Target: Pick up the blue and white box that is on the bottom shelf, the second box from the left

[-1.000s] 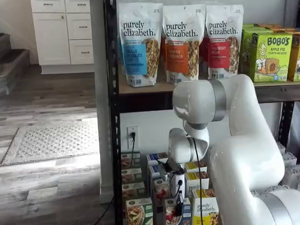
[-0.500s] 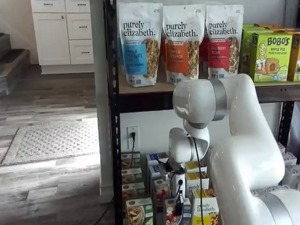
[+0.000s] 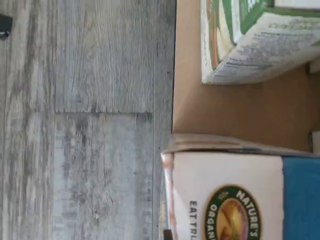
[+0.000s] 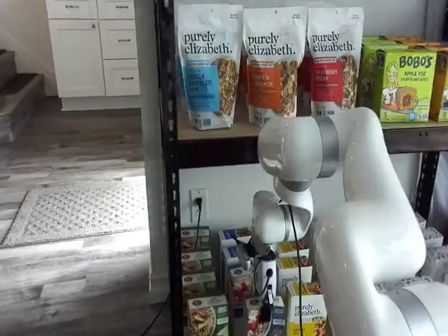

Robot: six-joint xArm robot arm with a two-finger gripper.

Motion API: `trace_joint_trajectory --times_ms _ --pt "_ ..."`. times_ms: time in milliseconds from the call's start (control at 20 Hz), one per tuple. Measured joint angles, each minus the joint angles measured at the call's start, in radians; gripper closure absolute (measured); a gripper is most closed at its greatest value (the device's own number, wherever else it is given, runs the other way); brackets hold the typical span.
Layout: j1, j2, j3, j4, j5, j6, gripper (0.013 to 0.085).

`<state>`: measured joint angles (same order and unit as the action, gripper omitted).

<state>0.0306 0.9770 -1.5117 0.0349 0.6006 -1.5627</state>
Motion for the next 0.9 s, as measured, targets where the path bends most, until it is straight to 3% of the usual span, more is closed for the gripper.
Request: trace_joint_trajectory --times_ms 450,700,900 --pt "0.011 -0.073 0.100 0.026 -0.035 -0.012 0.0490" --pt "0.023 -0.147 0.201 0.075 -0.067 -0.045 0.0490" --pt "0.032 -0.215 0.296 0.069 -0.091 -0.032 0.0490"
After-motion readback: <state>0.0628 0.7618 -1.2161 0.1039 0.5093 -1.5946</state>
